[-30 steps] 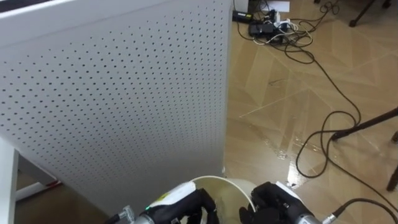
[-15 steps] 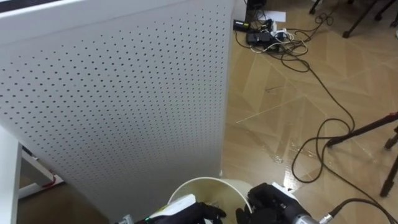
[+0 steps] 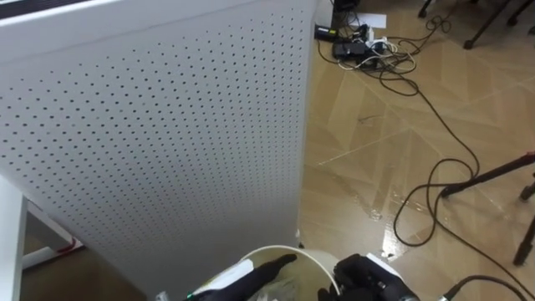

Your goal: Pick garbage

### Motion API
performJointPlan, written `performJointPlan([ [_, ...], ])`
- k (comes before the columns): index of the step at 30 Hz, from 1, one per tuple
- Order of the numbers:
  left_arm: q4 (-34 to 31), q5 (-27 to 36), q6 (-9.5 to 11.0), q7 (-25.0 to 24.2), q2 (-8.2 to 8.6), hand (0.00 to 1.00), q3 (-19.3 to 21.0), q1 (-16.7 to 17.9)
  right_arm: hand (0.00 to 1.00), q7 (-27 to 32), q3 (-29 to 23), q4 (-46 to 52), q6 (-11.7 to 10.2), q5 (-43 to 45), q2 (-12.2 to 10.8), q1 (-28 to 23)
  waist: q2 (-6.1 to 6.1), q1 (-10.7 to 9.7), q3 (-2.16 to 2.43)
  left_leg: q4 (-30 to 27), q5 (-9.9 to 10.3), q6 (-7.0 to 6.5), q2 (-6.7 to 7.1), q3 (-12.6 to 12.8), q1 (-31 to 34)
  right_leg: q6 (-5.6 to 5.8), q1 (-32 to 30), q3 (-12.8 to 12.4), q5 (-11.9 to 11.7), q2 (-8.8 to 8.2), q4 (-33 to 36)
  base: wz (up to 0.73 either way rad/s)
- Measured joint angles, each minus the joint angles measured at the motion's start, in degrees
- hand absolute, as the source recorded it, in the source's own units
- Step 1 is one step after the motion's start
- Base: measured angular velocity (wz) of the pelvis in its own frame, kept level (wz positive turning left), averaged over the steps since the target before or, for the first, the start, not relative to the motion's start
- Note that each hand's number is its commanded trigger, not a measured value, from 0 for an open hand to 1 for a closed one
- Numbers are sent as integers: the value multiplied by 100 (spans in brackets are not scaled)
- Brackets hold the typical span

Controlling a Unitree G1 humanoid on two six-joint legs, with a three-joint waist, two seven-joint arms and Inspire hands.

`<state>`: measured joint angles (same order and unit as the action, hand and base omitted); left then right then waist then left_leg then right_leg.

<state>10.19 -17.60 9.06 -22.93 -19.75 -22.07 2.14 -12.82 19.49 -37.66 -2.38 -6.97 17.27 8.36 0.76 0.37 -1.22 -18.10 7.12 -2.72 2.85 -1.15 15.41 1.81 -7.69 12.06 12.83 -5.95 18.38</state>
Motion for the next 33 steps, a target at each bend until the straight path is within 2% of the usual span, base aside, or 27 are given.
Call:
performJointPlan([
  [6,2,2,2,141,34,0,19,54,100,28,-26,1,0,2,38,-100,0,-3,0,-3,1,1,1,20,0,0,-8,-33,1,-2,4,-1],
  [8,5,8,8,184,109,0,210,196,100,26,-77,12,-4,2,33,-247,-14,3,9,-12,1,0,2,26,-17,-1,15,-39,0,-2,2,0],
  [13,85,10,13,235,160,0,488,418,100,7,-285,-217,-54,23,-29,-592,-39,-1,20,12,2,0,13,-8,-165,1,187,1,0,3,-89,4],
  [15,514,69,-2,398,256,0,594,607,100,12,-295,-478,-61,25,-45,-845,-104,5,83,147,1,1,51,-2,-395,21,360,-17,37,-15,-182,0],
  [18,1094,251,-32,580,393,0,685,849,100,15,-515,-803,-69,-85,-121,-1165,-212,-18,107,257,1,5,81,1,-590,21,570,-12,52,-4,-314,0],
  [19,1204,277,-32,627,414,0,685,897,100,17,-550,-897,-69,-133,-134,-1205,-234,-17,115,275,2,5,83,2,-630,21,613,-14,52,-5,-339,0],
  [21,1882,461,-9,839,542,0,710,938,100,104,-716,-1239,-72,-256,-241,-1305,-306,-16,115,376,5,11,85,17,-799,22,753,-25,49,-5,-403,-5],
  [23,2153,491,-9,990,588,0,811,1046,100,162,-849,-1410,-75,-458,-284,-1429,-357,-18,137,385,17,24,80,20,-824,13,810,-31,36,16,-469,0],
  [25,2234,525,9,1086,597,0,916,1101,100,169,-1020,-1504,-94,-542,-305,-1521,-374,-15,124,389,21,30,69,20,-829,5,820,-32,18,28,-480,-3],
  [28,2771,925,127,1285,791,0,1229,1130,100,186,-1263,-1823,-206,-681,-402,-1618,-374,-18,119,512,45,47,65,74,-1070,7,1007,-81,16,28,-554,-12],
  [30,3216,1183,213,1393,810,0,1322,1096,100,207,-1422,-1986,-353,-719,-471,-1729,-351,-29,112,545,78,63,60,76,-1190,11,1128,-106,12,43,-603,-6],
  [33,3690,1375,218,1455,859,0,1549,1093,100,224,-1635,-2299,-388,-947,-540,-1772,-332,-31,117,524,115,68,53,86,-1220,12,1184,-137,5,60,-661,-4],
])
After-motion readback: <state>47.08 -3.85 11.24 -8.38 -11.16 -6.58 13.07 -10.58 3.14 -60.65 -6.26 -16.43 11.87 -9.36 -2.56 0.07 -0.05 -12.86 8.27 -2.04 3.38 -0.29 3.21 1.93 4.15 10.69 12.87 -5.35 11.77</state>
